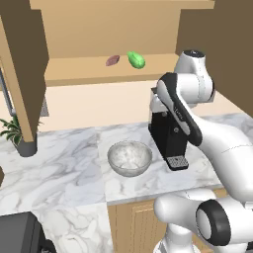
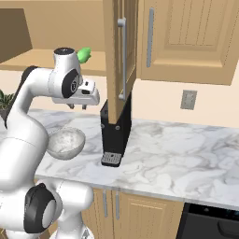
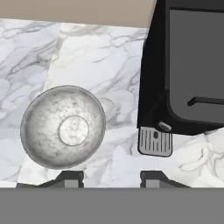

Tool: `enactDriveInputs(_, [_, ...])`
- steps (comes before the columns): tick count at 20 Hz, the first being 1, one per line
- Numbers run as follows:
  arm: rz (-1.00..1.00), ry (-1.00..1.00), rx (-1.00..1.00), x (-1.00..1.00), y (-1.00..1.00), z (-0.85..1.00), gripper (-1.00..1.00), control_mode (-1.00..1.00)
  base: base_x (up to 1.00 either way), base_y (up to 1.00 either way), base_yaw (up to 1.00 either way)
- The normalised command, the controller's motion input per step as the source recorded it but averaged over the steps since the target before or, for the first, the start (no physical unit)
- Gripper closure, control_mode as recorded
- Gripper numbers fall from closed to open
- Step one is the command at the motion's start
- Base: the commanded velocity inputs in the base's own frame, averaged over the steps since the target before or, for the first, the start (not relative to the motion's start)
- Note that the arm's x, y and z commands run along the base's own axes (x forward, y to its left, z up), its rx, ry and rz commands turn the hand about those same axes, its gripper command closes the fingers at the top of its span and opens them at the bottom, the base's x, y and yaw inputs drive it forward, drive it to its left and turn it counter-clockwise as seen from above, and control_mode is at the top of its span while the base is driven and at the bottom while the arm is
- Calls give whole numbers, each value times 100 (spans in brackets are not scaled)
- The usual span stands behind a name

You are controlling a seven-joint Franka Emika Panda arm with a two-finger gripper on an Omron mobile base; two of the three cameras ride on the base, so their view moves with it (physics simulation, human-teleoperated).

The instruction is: Pick the corn from the cabinet and place it in the bowl. Then pick the bowl and place it in the sink. Then turn on the sink facuet.

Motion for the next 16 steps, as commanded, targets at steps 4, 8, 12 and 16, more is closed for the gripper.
enactDriveInputs(4, [0,-8,-5,-23,1,4,-100,-100,0,0,0])
enactDriveInputs(8, [3,-35,-14,-26,6,64,-100,-100,0,0,0])
enactDriveInputs(12, [0,-34,-17,0,47,97,-100,-100,0,0,0])
enactDriveInputs(16, [0,-22,-3,28,11,99,-100,-100,0,0,0])
